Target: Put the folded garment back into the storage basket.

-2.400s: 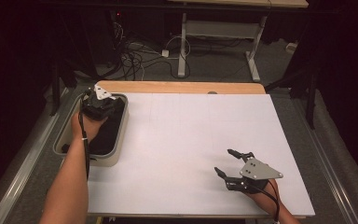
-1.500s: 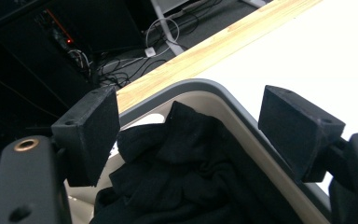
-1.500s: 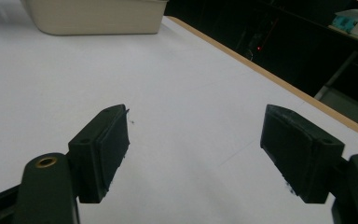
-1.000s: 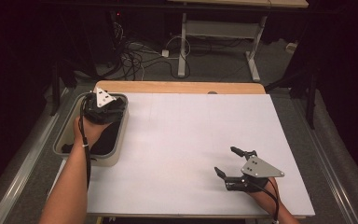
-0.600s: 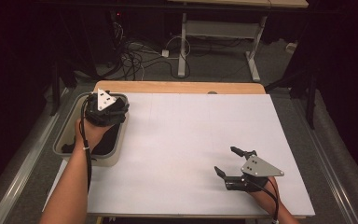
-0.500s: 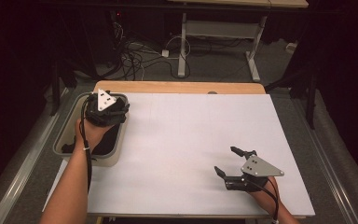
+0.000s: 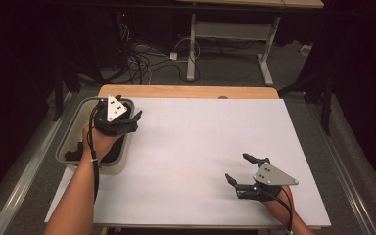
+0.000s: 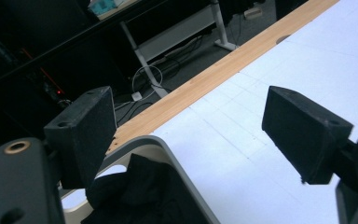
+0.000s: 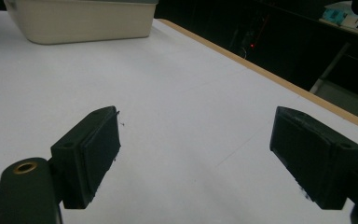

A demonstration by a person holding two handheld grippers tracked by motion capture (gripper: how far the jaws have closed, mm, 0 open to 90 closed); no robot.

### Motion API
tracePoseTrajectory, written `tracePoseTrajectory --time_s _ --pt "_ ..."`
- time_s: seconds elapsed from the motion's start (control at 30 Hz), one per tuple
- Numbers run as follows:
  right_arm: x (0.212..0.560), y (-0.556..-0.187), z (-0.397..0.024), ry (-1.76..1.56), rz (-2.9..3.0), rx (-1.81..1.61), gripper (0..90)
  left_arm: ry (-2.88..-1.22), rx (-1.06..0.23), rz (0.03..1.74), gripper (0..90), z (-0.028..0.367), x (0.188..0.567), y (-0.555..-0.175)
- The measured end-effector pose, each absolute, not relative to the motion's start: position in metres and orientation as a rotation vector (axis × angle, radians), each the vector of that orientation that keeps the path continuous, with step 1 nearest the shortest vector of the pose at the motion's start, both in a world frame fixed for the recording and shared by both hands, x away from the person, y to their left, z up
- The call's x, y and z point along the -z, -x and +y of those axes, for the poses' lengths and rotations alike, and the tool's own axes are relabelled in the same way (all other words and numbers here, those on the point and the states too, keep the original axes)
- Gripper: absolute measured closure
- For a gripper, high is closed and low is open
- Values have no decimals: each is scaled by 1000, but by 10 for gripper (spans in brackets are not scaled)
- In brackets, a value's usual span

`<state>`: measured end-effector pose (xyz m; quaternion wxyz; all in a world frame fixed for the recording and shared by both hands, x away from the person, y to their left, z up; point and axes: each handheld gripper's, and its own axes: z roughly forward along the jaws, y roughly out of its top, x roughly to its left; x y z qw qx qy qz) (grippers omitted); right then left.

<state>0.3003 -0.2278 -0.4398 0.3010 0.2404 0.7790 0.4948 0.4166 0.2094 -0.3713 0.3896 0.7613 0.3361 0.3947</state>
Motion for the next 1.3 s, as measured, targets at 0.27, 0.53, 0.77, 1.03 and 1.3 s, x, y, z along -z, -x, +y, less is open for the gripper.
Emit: tracePoseTrajectory --time_s 0.27,0.53,0.77,1.03,1.3 --pt "440 -300 -227 -633 2074 -1307 164 -1923 -997 833 171 204 374 -411" --pt "441 -300 -226 -626 2077 -1306 165 -1918 -996 813 171 200 373 -407" --pt "441 -299 -225 -622 2083 -1304 165 -1910 -1000 783 171 196 373 -404" --pt "441 -299 -225 -618 2083 -1303 165 -1914 -1003 756 171 190 371 -399" --pt "441 -299 -225 -615 2084 -1304 166 -1910 -995 722 171 183 370 -392"
